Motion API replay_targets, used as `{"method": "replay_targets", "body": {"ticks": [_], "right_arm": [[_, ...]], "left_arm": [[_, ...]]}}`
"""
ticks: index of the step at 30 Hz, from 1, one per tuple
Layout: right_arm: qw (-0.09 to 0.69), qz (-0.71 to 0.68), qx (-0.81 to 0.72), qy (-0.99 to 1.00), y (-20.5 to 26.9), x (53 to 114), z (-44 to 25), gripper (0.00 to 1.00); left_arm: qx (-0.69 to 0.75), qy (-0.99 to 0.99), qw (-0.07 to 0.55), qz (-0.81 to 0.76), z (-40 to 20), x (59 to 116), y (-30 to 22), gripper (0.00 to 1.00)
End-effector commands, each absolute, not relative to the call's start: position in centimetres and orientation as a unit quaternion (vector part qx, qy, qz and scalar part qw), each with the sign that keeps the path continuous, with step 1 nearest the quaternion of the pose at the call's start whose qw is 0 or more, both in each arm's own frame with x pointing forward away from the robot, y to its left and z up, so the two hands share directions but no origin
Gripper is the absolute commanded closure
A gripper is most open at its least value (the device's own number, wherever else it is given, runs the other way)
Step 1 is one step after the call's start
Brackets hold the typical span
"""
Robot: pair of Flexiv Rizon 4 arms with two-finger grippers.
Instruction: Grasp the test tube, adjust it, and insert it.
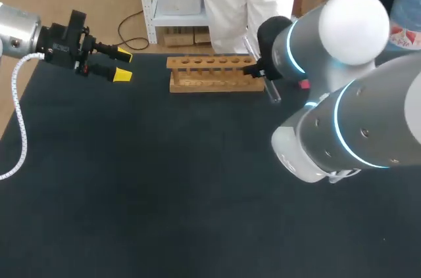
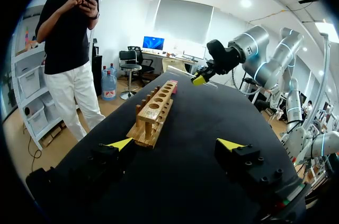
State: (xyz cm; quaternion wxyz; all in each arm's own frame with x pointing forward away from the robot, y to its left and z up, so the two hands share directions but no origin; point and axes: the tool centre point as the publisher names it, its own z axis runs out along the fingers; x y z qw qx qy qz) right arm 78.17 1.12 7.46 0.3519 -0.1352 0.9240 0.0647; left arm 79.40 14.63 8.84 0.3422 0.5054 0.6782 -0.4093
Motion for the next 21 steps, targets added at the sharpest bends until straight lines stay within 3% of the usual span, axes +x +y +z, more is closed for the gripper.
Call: {"method": "replay_targets", "body": {"ticks": [1,21], "right_arm": [[0.346,0.063,-0.131,0.927,2.2,78.8,6.7,1.0],[0.334,0.064,-0.114,0.934,3.6,81.2,4.7,1.0]], "left_arm": [[0.506,0.678,0.342,-0.41,8.8,79.5,14.6,0.0],[0.506,0.678,0.342,-0.41,8.8,79.5,14.6,0.0]]}}
